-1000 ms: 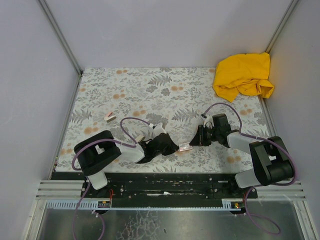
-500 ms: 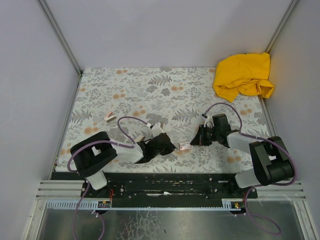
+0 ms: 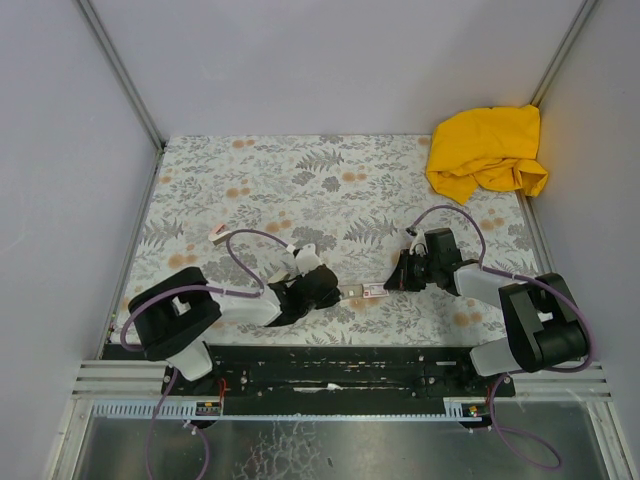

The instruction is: Load the staples into the stapler

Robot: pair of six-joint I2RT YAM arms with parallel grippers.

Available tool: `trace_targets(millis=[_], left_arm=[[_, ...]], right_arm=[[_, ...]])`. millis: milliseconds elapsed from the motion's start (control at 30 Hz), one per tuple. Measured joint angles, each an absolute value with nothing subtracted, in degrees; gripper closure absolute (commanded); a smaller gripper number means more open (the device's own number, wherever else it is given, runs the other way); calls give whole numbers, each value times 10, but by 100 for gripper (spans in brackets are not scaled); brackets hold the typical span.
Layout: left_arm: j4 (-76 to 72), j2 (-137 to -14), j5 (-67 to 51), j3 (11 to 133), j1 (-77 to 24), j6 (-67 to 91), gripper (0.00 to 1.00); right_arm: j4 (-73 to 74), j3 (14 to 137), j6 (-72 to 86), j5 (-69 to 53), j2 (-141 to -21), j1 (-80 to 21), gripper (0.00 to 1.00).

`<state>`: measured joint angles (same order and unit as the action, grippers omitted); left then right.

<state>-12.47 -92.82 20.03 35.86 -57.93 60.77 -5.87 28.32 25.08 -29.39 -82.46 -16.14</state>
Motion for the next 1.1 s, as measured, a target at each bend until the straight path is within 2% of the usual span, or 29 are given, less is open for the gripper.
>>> trace_targets(millis=[367, 400, 433, 567, 633, 733, 967, 1100], left_arm=[[-82, -901, 225, 349, -579, 596, 98], [-79, -900, 225, 349, -579, 595, 93], [-76, -898, 226, 349, -579, 593, 83], [-61, -885, 225, 350, -579, 577, 45], [-49, -864, 226, 350, -579, 566, 30], [-20, -812, 228, 350, -579, 548, 12], [65, -646, 225, 356, -550, 528, 0], [88, -543, 193, 323, -492, 547, 0]], right_arm=[[-44, 283, 253, -259, -805, -161, 100], [-41, 283, 253, -253, -802, -161, 100], [-37, 283, 254, -248, -800, -161, 97], [-17, 283, 255, -229, -786, -161, 64], [-2, 284, 253, -216, -771, -161, 54], [23, 289, 248, -199, -740, -161, 46], [60, 307, 238, -185, -686, -161, 31], [71, 307, 238, -190, -664, -161, 29]])
